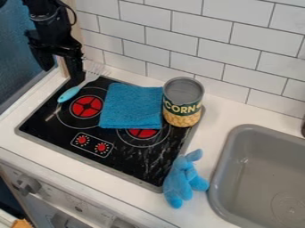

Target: Take the blue rabbit and put it in the middle bottom side of the stove

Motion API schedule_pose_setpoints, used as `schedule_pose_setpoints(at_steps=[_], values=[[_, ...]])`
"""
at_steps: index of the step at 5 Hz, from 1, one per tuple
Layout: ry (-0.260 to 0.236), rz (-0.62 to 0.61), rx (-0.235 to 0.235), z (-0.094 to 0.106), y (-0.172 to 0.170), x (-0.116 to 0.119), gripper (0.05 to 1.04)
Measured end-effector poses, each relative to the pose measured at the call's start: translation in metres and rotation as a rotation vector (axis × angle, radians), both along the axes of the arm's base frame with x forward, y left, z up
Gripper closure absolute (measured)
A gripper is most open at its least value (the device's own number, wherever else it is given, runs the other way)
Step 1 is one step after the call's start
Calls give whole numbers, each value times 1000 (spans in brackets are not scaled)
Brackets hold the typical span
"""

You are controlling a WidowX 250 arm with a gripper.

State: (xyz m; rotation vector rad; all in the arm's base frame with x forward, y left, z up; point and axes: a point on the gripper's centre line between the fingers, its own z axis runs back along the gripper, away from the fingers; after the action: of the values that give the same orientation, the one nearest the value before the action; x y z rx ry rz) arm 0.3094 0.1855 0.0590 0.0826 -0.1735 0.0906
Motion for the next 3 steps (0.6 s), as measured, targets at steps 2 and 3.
schedule_pose_setpoints(at_steps=[2, 3], values=[[50, 39, -96, -24, -13, -19, 83], [-2, 109, -59, -5, -33, -40, 83]])
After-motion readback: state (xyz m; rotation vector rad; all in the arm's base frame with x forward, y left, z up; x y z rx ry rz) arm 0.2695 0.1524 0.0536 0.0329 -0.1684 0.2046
